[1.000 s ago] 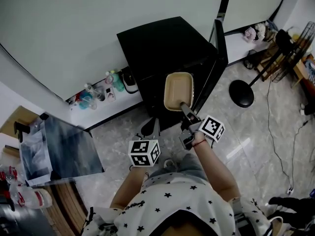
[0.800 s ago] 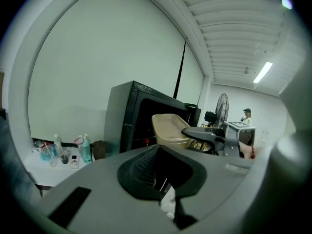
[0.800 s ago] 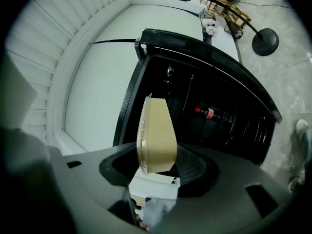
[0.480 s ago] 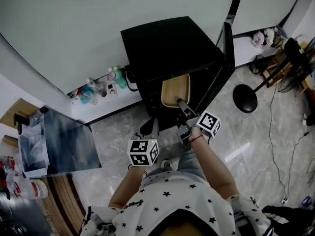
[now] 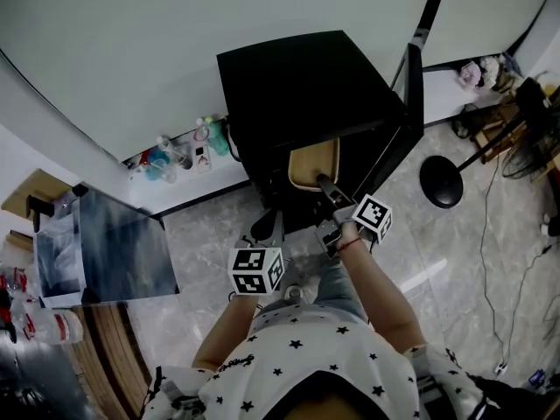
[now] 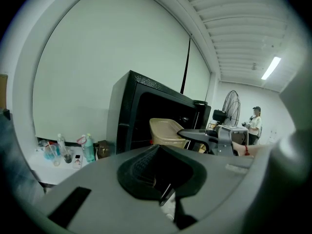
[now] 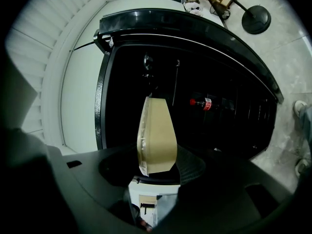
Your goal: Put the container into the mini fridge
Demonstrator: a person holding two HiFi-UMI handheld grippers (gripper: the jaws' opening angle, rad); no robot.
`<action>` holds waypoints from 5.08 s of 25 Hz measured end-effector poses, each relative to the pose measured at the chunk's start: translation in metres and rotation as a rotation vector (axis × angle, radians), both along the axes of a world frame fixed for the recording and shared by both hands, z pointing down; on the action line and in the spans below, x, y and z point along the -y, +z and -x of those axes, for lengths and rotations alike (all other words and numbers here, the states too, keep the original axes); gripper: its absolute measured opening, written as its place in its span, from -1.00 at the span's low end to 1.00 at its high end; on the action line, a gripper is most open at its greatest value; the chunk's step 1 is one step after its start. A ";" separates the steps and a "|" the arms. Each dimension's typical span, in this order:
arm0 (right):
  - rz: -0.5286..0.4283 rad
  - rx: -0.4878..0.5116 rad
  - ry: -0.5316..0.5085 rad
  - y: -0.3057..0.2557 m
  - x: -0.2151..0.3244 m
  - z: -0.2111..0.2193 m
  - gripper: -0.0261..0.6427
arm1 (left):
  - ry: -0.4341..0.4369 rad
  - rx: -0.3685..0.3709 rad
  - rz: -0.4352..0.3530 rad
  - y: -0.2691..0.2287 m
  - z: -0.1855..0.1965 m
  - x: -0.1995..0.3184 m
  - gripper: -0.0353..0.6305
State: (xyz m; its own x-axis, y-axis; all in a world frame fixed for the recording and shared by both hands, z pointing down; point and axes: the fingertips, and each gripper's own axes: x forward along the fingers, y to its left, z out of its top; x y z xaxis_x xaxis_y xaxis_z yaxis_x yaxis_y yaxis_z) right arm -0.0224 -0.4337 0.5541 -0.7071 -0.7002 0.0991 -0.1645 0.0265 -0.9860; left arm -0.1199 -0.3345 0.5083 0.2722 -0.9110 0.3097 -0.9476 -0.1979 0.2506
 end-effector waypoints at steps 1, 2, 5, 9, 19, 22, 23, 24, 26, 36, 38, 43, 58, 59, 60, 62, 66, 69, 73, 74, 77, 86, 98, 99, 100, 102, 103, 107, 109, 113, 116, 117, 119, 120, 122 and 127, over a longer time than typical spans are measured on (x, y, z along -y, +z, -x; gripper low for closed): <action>0.004 0.007 -0.001 0.000 0.002 0.000 -0.28 | -0.002 0.000 0.001 0.000 0.000 0.001 -0.86; 0.008 0.012 -0.002 0.000 0.004 0.000 -0.28 | -0.004 0.001 0.001 0.000 -0.001 0.002 -0.86; 0.022 0.027 0.000 0.003 0.009 0.001 -0.28 | -0.009 0.001 0.003 0.001 -0.003 0.005 -0.86; 0.042 0.051 0.011 0.004 0.018 0.001 -0.28 | -0.017 0.001 0.003 0.002 -0.004 0.009 -0.86; 0.060 0.067 0.042 0.006 0.046 0.005 -0.28 | -0.039 -0.001 0.006 0.004 -0.004 0.017 -0.86; 0.059 0.053 0.043 0.006 0.053 0.006 -0.29 | -0.044 -0.003 0.005 0.003 -0.005 0.021 -0.86; 0.061 0.051 0.045 0.007 0.055 0.006 -0.29 | -0.043 -0.004 0.004 0.003 -0.005 0.022 -0.86; 0.062 0.049 0.046 0.007 0.057 0.006 -0.29 | -0.042 -0.005 0.004 0.003 -0.006 0.023 -0.86; 0.060 0.040 0.046 0.007 0.060 0.006 -0.29 | -0.040 -0.006 0.004 0.004 -0.007 0.024 -0.86; 0.056 0.048 0.073 0.007 0.078 0.005 -0.25 | -0.032 -0.008 0.004 0.005 -0.012 0.030 -0.86; 0.059 0.050 0.081 0.007 0.080 0.004 -0.25 | -0.033 -0.008 0.003 0.004 -0.012 0.029 -0.86; 0.059 0.052 0.090 0.006 0.086 0.006 -0.26 | -0.034 -0.008 0.007 0.005 -0.009 0.028 -0.86; 0.024 0.041 0.130 0.001 0.073 -0.002 -0.02 | -0.006 -0.008 0.000 0.001 -0.002 0.016 -0.86; 0.018 0.041 0.134 0.000 0.069 -0.003 -0.02 | 0.001 -0.008 -0.002 0.000 -0.002 0.014 -0.86; 0.012 0.039 0.139 -0.002 0.065 -0.005 -0.02 | 0.009 -0.007 -0.004 0.000 -0.002 0.013 -0.86; 0.002 0.026 0.149 -0.004 0.057 -0.009 -0.02 | 0.026 -0.005 -0.008 -0.001 -0.003 0.009 -0.86; -0.050 -0.027 0.158 -0.011 0.037 -0.015 -0.02 | 0.060 0.000 -0.013 -0.002 -0.004 0.000 -0.86; -0.096 -0.096 0.162 -0.020 0.017 -0.019 -0.08 | 0.080 0.000 -0.020 -0.003 -0.004 -0.008 -0.86; -0.152 -0.177 0.164 -0.032 -0.012 -0.023 -0.26 | 0.109 0.002 -0.029 -0.006 -0.008 -0.022 -0.86; -0.161 -0.194 0.164 -0.035 -0.019 -0.024 -0.31 | 0.117 0.001 -0.032 -0.007 -0.010 -0.025 -0.86; -0.182 -0.255 0.161 -0.040 -0.038 -0.027 -0.43 | 0.135 0.005 -0.040 -0.008 -0.015 -0.035 -0.86; -0.295 -0.535 0.130 -0.050 -0.096 -0.043 -0.90 | 0.149 0.002 -0.043 -0.008 -0.036 -0.067 -0.86; -0.463 -0.783 0.067 -0.067 -0.186 -0.088 -0.94 | 0.103 -0.016 -0.052 -0.017 -0.071 -0.126 -0.86; -0.475 -0.802 0.059 -0.068 -0.195 -0.092 -0.94 | 0.100 -0.016 -0.051 -0.017 -0.074 -0.133 -0.86; -0.489 -0.822 0.052 -0.070 -0.203 -0.096 -0.94 | 0.097 -0.018 -0.049 -0.017 -0.078 -0.139 -0.86; -0.515 -0.855 0.042 -0.073 -0.219 -0.103 -0.94 | 0.091 -0.023 -0.044 -0.018 -0.084 -0.152 -0.86; -0.526 -0.868 0.037 -0.074 -0.228 -0.106 -0.94 | 0.090 -0.024 -0.043 -0.018 -0.088 -0.159 -0.86; -0.566 -0.915 0.024 -0.077 -0.261 -0.119 -0.94 | 0.094 -0.025 -0.040 -0.019 -0.103 -0.189 -0.86; -0.587 -0.928 0.021 -0.079 -0.276 -0.123 -0.94 | 0.098 -0.021 -0.042 -0.019 -0.109 -0.204 -0.86; -0.611 -0.941 0.017 -0.080 -0.302 -0.131 -0.94 | 0.101 -0.016 -0.041 -0.019 -0.120 -0.229 -0.86; -0.628 -0.956 0.012 -0.080 -0.320 -0.135 -0.94 | 0.106 -0.011 -0.040 -0.016 -0.125 -0.246 -0.86; -0.634 -0.961 0.010 -0.080 -0.326 -0.136 -0.94 | 0.108 -0.008 -0.039 -0.015 -0.126 -0.251 -0.86; -0.645 -0.968 0.006 -0.081 -0.338 -0.139 -0.94 | 0.111 -0.006 -0.039 -0.014 -0.130 -0.261 -0.86; -0.651 -0.971 0.004 -0.081 -0.343 -0.140 -0.94 | 0.111 -0.007 -0.038 -0.014 -0.132 -0.265 -0.86; -0.660 -0.976 -0.001 -0.081 -0.352 -0.144 -0.94 | 0.113 -0.010 -0.039 -0.013 -0.137 -0.272 -0.86; -0.675 -0.981 -0.011 -0.081 -0.369 -0.149 -0.94 | 0.122 -0.012 -0.046 -0.013 -0.146 -0.286 -0.86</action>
State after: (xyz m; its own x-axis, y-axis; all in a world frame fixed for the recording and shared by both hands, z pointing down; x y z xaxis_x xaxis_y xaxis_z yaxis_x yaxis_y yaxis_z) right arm 0.1269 -0.0649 0.4731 -0.5416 -0.8128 0.2147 -0.8372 0.4982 -0.2257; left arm 0.0257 -0.0485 0.4949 0.3854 -0.8841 0.2643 -0.9128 -0.3233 0.2497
